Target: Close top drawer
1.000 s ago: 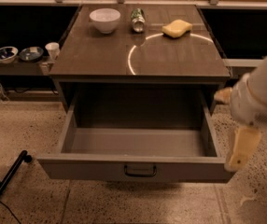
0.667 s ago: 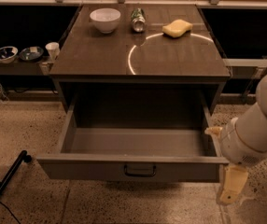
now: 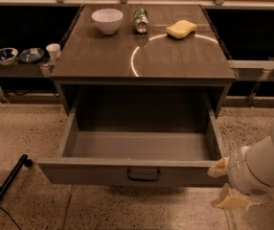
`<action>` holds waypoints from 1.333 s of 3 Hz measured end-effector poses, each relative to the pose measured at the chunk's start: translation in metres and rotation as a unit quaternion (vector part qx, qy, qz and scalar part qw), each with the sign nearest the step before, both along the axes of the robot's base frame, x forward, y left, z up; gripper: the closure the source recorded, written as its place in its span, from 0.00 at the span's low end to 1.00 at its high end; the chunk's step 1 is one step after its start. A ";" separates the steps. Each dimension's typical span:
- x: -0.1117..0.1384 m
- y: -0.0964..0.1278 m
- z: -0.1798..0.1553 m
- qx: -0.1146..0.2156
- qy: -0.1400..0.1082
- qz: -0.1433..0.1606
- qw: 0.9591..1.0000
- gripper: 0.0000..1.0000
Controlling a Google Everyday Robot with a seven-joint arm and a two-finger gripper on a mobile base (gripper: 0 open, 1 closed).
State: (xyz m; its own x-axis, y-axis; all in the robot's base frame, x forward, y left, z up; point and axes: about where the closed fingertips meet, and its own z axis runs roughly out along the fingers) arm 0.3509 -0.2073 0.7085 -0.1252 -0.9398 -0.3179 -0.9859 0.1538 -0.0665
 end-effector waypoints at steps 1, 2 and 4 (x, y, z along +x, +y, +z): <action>-0.001 0.000 -0.001 0.002 -0.004 0.000 1.000 0.73; 0.006 0.006 -0.021 0.016 -0.012 -0.005 1.000 0.96; 0.029 0.023 -0.066 0.020 -0.075 -0.019 0.997 1.00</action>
Offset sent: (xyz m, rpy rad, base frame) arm 0.0238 0.0204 -0.0719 0.1077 -0.0632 -0.0357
